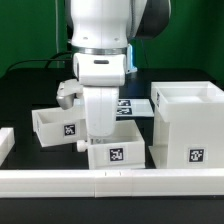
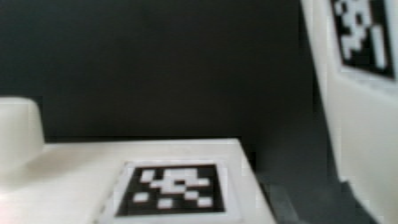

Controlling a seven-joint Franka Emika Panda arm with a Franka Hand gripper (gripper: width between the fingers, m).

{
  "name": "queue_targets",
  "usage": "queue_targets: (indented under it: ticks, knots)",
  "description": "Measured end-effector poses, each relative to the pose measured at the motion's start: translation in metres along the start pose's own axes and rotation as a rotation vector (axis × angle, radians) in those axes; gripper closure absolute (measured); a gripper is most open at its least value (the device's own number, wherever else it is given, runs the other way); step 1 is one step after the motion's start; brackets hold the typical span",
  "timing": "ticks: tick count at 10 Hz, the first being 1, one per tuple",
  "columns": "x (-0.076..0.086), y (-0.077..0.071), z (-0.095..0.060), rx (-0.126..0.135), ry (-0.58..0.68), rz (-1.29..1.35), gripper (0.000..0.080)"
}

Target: Assemble drawer

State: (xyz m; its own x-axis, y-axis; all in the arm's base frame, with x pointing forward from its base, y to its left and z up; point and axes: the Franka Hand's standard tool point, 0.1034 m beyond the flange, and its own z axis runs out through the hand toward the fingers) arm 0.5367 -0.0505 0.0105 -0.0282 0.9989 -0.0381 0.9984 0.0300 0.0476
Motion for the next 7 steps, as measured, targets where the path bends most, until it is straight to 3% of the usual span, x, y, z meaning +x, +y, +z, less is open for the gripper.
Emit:
queue_targets:
  ticks: [3, 6, 7]
  knots:
    - [0.001, 0.000, 0.002, -0.001, -0.001, 0.003, 0.0761]
    - [0.019, 0.001, 0.005, 0.000, -0.006, 0.001, 0.0761]
    - [0.017, 0.001, 0.005, 0.000, -0.007, 0.005, 0.0761]
